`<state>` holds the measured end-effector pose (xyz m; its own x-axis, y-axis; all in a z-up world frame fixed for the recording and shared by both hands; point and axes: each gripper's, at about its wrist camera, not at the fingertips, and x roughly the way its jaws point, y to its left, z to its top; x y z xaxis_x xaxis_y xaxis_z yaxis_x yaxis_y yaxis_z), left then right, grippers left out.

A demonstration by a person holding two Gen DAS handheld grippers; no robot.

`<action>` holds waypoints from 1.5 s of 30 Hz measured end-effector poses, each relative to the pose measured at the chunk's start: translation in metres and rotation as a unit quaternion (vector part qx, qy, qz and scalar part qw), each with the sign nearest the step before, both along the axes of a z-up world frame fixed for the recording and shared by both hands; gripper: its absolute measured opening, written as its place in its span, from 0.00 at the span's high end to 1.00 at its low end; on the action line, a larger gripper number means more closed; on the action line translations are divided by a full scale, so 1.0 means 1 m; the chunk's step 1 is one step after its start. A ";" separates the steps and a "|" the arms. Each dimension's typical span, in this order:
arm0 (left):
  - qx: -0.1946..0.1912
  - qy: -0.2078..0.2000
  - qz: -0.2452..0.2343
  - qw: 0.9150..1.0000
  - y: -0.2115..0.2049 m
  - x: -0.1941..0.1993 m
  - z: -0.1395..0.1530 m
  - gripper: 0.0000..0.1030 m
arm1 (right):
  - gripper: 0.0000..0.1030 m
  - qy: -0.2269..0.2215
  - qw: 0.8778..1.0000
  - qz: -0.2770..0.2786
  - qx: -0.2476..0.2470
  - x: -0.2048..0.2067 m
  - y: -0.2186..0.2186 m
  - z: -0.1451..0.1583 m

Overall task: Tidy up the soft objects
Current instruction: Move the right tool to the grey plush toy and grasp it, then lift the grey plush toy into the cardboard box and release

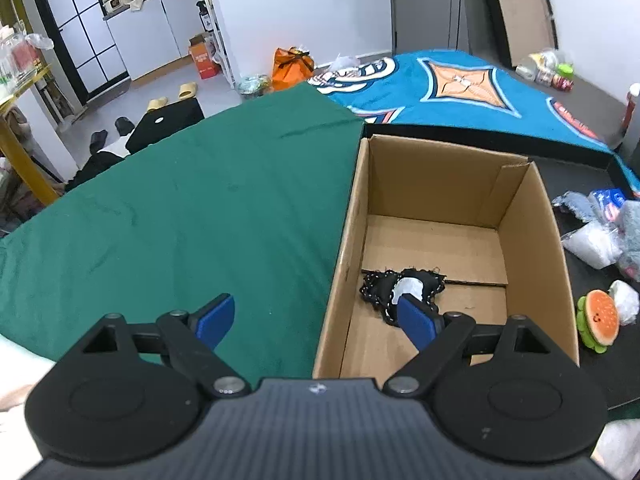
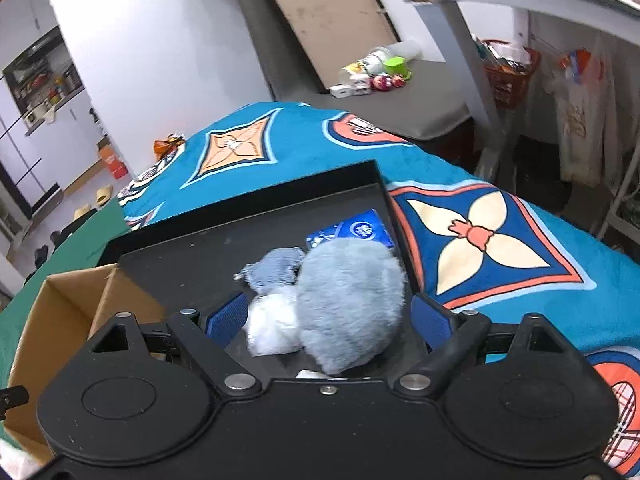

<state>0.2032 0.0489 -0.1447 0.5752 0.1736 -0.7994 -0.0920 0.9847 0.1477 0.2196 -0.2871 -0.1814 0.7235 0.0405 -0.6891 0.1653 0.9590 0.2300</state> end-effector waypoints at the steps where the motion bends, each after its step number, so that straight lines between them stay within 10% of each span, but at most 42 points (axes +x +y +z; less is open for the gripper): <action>1: 0.004 0.004 0.000 1.000 -0.003 0.003 0.000 0.15 | 0.14 -0.002 1.000 -0.004 0.002 0.001 -0.003 -0.003; 14: 0.058 0.033 0.002 0.998 -0.031 0.020 -0.006 0.15 | 0.16 0.004 0.999 -0.023 0.045 0.017 -0.021 -0.025; 27: 0.073 0.060 0.012 0.995 -0.038 0.025 -0.015 0.15 | 0.58 0.031 0.997 -0.001 0.067 0.018 -0.020 -0.036; 45: 0.050 0.042 0.004 0.998 -0.029 0.018 -0.008 0.15 | 0.63 -0.002 1.000 0.003 0.015 -0.004 -0.007 -0.007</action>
